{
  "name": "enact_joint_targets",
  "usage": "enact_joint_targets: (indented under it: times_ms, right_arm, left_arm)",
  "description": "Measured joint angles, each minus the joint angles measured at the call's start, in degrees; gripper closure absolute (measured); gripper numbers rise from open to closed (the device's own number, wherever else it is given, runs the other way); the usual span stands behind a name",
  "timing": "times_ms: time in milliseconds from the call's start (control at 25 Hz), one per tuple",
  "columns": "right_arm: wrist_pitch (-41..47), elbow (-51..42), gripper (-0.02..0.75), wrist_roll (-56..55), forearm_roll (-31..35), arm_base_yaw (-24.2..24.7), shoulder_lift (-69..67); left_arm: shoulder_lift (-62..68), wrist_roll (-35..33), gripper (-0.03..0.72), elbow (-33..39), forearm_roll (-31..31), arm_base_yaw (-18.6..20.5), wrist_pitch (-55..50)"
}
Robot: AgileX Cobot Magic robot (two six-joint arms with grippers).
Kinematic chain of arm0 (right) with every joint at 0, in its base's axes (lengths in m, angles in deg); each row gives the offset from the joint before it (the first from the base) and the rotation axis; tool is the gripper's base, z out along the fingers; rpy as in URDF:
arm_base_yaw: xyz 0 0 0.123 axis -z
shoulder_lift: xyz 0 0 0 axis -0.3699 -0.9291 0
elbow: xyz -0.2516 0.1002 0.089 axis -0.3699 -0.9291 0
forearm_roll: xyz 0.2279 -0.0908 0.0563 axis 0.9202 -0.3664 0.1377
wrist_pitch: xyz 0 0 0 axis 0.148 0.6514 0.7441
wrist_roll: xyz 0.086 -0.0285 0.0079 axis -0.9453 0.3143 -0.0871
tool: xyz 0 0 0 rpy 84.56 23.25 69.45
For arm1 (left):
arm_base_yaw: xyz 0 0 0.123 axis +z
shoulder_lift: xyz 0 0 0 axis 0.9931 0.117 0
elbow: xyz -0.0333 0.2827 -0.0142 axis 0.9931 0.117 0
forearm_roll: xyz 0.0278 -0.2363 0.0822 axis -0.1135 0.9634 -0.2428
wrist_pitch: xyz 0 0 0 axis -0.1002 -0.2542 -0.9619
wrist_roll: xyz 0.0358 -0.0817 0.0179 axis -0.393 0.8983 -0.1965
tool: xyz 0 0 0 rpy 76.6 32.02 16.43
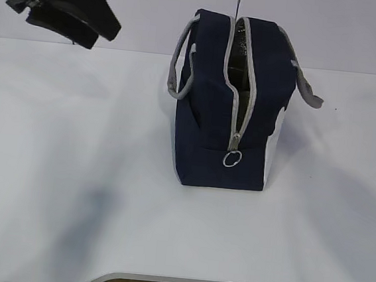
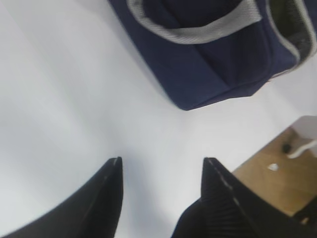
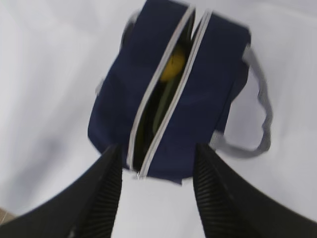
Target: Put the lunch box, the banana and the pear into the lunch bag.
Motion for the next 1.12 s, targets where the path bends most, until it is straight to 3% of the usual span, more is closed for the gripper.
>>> enact_joint_targets:
  times_ms: [160, 280, 680, 840, 1120]
  right_arm:
    - [0.0, -8.7, 0.365, 0.0, 3.6, 0.0, 3.4]
    - [0.0, -14.2, 0.379, 0.0, 5.8, 0.0, 4.4]
    - [-0.7, -18.0, 0.384, 0.1, 5.4, 0.0, 3.3]
    - [-9.7, -24.0, 0.384, 0.5, 5.4, 0.0, 6.4]
    - [-34.9, -47.7, 0.384, 7.3, 6.1, 0.0, 18.7]
  left_arm:
    - [-3.1, 4.2, 0.3, 0.0, -11.2, -0.9, -0.4]
    - [-5.6, 6.4, 0.302, 0.0, -16.2, -1.7, -0.7]
    - [-8.9, 7.5, 0.31, 0.0, -19.8, -2.0, -1.4]
    - [-8.9, 7.6, 0.316, 0.0, -19.9, -2.1, -1.4]
    - [-8.9, 7.8, 0.317, 0.0, -19.9, -2.1, -1.4]
